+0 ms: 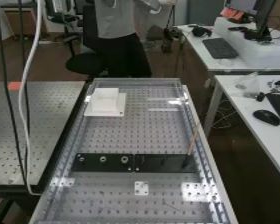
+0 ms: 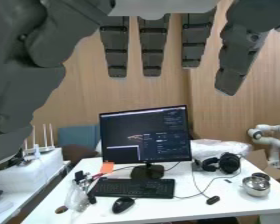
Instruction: Grab the chopstick and place it in the clear container
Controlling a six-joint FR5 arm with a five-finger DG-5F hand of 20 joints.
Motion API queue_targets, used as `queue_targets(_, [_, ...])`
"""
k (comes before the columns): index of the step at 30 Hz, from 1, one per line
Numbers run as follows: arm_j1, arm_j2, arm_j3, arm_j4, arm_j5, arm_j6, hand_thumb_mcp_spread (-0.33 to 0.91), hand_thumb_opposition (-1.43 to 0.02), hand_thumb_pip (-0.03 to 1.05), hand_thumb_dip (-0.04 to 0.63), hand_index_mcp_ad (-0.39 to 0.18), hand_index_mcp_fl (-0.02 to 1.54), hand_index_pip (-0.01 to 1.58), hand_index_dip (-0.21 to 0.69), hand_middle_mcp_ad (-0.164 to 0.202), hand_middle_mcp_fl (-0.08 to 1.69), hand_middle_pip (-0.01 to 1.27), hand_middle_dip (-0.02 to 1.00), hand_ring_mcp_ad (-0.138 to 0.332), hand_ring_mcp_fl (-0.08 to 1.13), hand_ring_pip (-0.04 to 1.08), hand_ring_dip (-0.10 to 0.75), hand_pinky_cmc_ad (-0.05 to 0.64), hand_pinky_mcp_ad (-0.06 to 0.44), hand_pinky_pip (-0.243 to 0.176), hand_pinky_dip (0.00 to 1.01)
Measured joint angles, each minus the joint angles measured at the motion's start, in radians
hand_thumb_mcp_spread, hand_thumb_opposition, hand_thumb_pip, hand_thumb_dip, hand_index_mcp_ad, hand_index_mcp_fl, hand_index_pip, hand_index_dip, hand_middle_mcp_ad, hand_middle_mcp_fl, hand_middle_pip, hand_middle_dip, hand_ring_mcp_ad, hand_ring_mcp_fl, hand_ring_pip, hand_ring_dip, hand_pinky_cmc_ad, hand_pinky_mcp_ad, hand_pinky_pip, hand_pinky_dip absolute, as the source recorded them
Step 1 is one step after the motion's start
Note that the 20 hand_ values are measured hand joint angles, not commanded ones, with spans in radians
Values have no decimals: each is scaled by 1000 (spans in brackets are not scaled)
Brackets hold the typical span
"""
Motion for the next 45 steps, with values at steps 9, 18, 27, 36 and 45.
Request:
queue_targets(9, [0,0,0,0,1,0,326,-691,208,84,-91,265,68,271,73,138,138,176,195,51,119,77,539,436,51,126])
queue_targets(18, [1,1,-1,1,3,1,326,-691,208,87,-91,265,68,271,75,140,138,176,197,52,119,77,543,440,51,126])
queue_targets(27, [1,1,-1,1,3,1,326,-691,208,87,-87,265,68,271,75,138,138,176,197,52,119,77,539,440,51,126])
queue_targets(36, [1,1,-1,1,3,1,328,-691,208,87,-91,265,68,271,75,138,138,176,197,52,119,77,552,440,51,126])
queue_targets(45, [2,1,-2,3,9,5,328,-691,208,84,-91,265,68,271,75,138,138,176,194,51,122,77,555,436,51,127])
